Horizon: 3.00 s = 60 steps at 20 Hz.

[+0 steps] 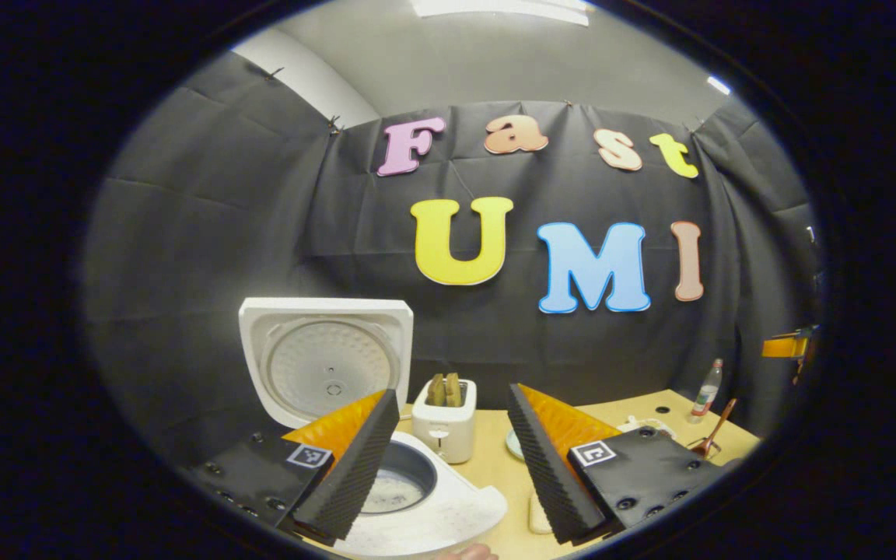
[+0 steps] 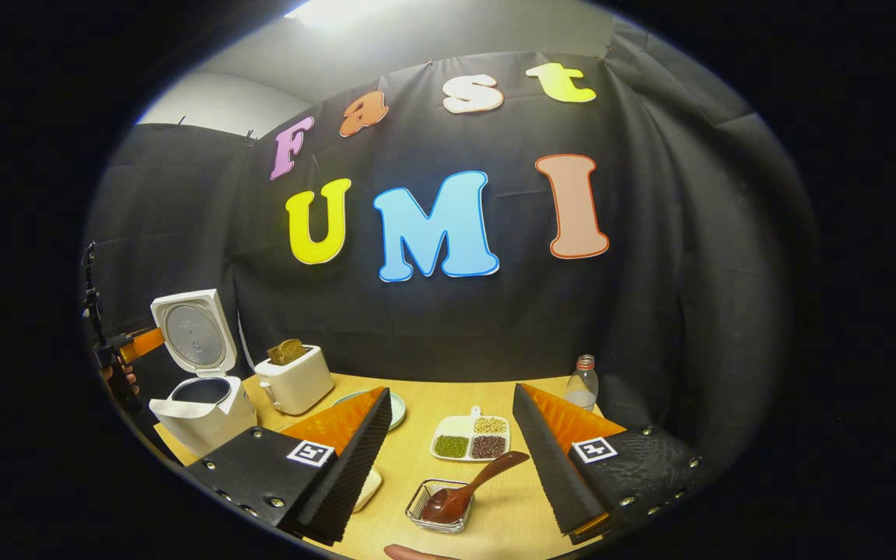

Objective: Close the left gripper, press the button to open the rice cooker; take a wooden spoon from the chopstick holder with the right hand, scoop a spoonful of rice and pour it into the rice cooker, then put the wooden spoon back into the chopstick holder.

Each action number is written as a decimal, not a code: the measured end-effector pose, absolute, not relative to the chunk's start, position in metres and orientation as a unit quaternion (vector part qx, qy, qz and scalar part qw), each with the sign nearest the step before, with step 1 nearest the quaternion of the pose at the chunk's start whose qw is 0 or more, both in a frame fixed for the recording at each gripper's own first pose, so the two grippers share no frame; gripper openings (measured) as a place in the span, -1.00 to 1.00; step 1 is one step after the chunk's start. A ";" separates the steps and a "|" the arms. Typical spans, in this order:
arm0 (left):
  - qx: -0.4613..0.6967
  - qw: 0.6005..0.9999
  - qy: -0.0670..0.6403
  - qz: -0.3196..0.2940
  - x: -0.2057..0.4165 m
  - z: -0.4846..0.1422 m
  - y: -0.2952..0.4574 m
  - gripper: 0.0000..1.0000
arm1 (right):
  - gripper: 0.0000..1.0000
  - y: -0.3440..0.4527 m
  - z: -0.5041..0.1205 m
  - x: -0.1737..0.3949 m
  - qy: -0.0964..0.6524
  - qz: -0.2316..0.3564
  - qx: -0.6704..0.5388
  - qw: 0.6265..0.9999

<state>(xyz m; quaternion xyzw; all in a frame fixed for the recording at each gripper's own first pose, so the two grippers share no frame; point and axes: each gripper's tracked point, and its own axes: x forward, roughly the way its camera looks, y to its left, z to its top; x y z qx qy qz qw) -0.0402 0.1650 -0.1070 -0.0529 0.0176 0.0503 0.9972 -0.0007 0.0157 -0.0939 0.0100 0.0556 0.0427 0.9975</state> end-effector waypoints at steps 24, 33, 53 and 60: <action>-0.009 0.999 -0.013 -0.039 -0.051 -0.120 0.058 0.97 | 0.92 -0.031 -0.249 0.037 0.115 0.000 0.062 0.991; 0.015 0.999 -0.014 -0.032 -0.054 -0.124 0.058 0.89 | 0.91 -0.032 -0.261 0.102 0.116 -0.004 0.105 0.988; -0.003 0.999 -0.016 -0.030 -0.063 -0.132 0.065 0.86 | -0.50 0.038 -0.203 0.086 0.087 0.074 0.110 0.987; 0.000 0.999 -0.020 -0.037 -0.070 -0.132 0.061 0.99 | -0.69 0.068 -0.151 0.081 0.055 0.092 0.088 0.990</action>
